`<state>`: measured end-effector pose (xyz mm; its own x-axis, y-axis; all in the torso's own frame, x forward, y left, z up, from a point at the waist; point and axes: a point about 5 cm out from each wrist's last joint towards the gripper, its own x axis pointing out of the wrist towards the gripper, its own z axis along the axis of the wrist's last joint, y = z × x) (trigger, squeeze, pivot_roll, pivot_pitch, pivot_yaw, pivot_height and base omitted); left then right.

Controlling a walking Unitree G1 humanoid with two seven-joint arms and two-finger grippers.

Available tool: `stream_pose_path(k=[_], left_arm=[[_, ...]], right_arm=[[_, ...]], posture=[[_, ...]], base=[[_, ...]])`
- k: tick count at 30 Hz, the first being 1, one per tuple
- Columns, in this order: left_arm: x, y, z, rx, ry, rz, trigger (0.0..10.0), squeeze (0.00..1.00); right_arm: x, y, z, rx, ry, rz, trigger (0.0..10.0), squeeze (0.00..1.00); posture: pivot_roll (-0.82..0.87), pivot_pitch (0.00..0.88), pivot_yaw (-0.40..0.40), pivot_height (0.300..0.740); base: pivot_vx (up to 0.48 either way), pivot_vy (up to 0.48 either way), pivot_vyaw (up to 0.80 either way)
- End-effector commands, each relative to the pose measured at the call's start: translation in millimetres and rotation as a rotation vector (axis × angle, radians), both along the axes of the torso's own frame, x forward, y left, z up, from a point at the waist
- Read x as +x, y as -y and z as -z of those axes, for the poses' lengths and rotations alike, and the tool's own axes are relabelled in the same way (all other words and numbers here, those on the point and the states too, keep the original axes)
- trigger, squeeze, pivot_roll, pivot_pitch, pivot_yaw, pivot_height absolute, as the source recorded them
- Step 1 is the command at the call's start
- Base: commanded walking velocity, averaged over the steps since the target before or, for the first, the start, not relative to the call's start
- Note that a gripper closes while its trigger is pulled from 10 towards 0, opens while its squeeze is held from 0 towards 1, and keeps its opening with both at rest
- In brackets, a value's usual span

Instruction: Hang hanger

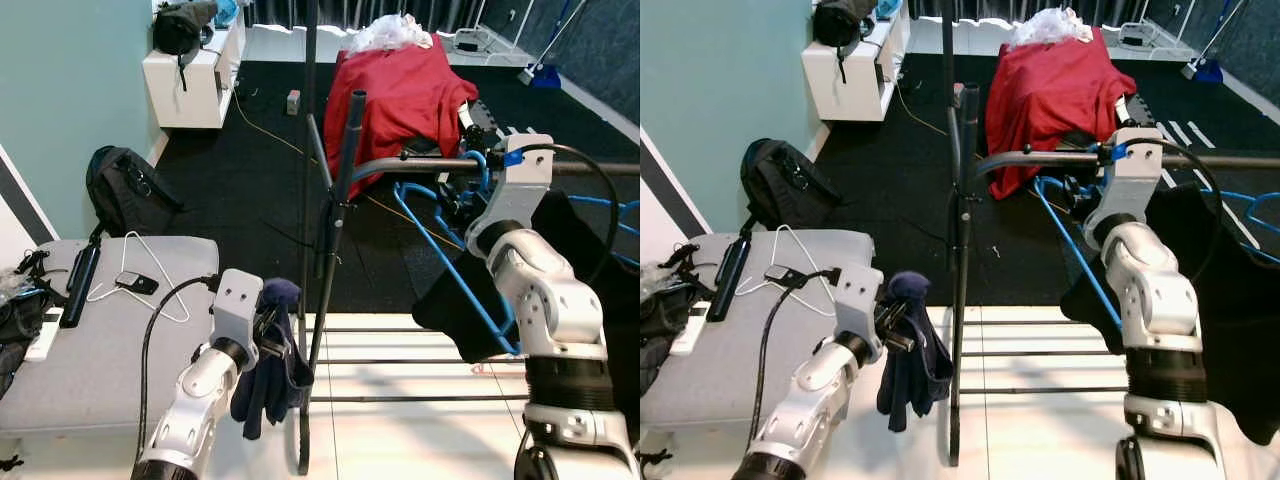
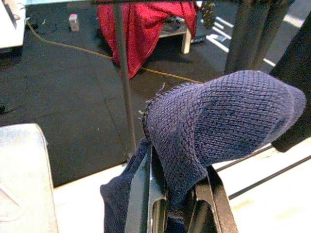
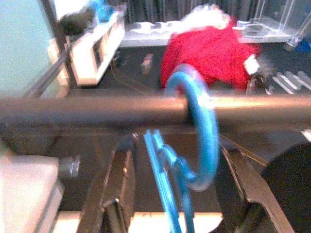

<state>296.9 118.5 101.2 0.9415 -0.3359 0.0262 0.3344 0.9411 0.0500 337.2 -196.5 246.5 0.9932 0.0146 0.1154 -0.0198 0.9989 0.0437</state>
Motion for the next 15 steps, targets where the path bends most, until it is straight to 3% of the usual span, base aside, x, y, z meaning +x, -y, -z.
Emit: stream_pose_path(k=[1, 3, 6, 10, 15], left_arm=[[-1.5, -0.4, -1.7, 0.017, 0.005, 0.014, 10.0, 0.0], [-1.5, -0.4, -1.7, 0.017, 0.005, 0.014, 10.0, 0.0], [-2.8, -0.5, -0.5, 0.026, 0.0, 0.017, 10.0, 0.0], [-3.5, -1.2, 0.2, 0.031, -0.003, 0.019, 10.0, 0.0], [-6.7, -5.7, 0.1, 0.03, -0.007, 0.017, 10.0, 0.0]], right_arm=[[-14.6, -10.1, -6.1, -0.002, 0.082, 0.018, 10.0, 0.0], [-14.6, -10.1, -6.1, -0.002, 0.082, 0.018, 10.0, 0.0], [-38.0, -16.4, -1.3, 0.002, 0.108, 0.072, 10.0, 0.0], [-46.9, -17.4, 0.3, -0.012, 0.108, 0.092, 10.0, 0.0], [-72.4, -14.6, 2.2, -0.073, 0.129, 0.138, 10.0, 0.0]], posture=[[-0.13, 0.087, -0.033, 0.74], [-0.13, 0.087, -0.033, 0.74], [-0.13, 0.087, -0.033, 0.74], [-0.14, 0.093, -0.03, 0.74], [-0.13, 0.096, -0.023, 0.74]], base=[[0.0, 0.0, 0.0], [0.0, 0.0, 0.0], [0.0, 0.0, 0.0], [0.0, 0.0, 0.0], [0.0, 0.0, 0.0]])
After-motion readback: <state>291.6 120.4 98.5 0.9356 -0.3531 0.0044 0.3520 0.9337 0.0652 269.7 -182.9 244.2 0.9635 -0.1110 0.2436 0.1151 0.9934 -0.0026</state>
